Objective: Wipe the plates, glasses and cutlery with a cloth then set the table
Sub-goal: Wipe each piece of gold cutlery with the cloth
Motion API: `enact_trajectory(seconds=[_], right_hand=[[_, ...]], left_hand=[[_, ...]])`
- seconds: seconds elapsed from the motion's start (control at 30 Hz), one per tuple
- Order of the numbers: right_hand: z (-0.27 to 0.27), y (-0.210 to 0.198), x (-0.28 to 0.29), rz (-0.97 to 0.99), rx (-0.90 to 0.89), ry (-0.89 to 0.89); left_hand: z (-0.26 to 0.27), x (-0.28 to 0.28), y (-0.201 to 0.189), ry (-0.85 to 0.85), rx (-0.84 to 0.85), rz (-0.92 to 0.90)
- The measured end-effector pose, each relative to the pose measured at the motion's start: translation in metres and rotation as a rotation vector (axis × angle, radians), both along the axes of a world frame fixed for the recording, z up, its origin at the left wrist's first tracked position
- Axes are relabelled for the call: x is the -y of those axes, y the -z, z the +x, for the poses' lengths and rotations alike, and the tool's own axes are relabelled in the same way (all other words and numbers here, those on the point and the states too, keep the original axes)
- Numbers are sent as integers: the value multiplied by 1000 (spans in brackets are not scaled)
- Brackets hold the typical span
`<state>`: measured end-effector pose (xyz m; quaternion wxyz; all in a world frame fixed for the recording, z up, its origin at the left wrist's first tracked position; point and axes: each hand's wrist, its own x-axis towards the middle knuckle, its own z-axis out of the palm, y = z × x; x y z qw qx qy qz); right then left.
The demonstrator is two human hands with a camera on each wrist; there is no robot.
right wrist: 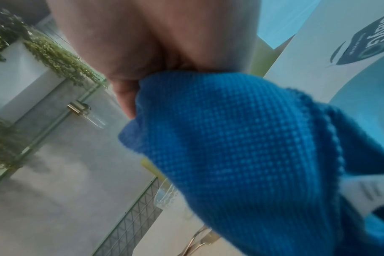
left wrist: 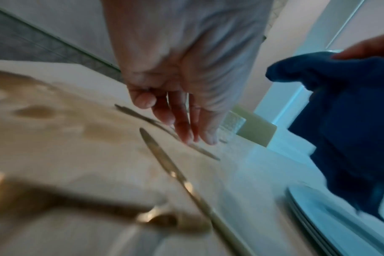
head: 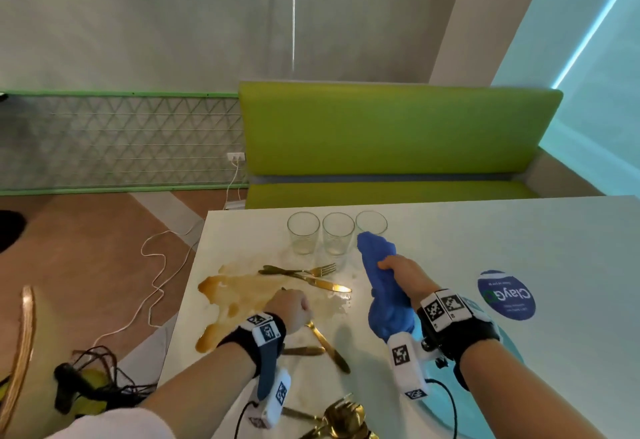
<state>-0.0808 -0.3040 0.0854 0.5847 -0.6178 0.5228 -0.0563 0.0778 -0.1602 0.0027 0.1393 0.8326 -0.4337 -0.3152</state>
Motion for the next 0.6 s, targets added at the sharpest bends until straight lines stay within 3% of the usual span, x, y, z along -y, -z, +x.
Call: enact_trajectory(seconds=[0.07,0.27,0.43,0.6], right_hand=[[5,0,12,49,-5,17],[13,24,48,-89,-68,-186],[11,32,59,-25,-102,-344],[17,28,63,-37,-50,-297]], left_hand=[[19,24,-3,-54,60,4],[58,70,5,-141,235,126],[66,80,28,-13,327,263],[71,84,36,56,443,205]])
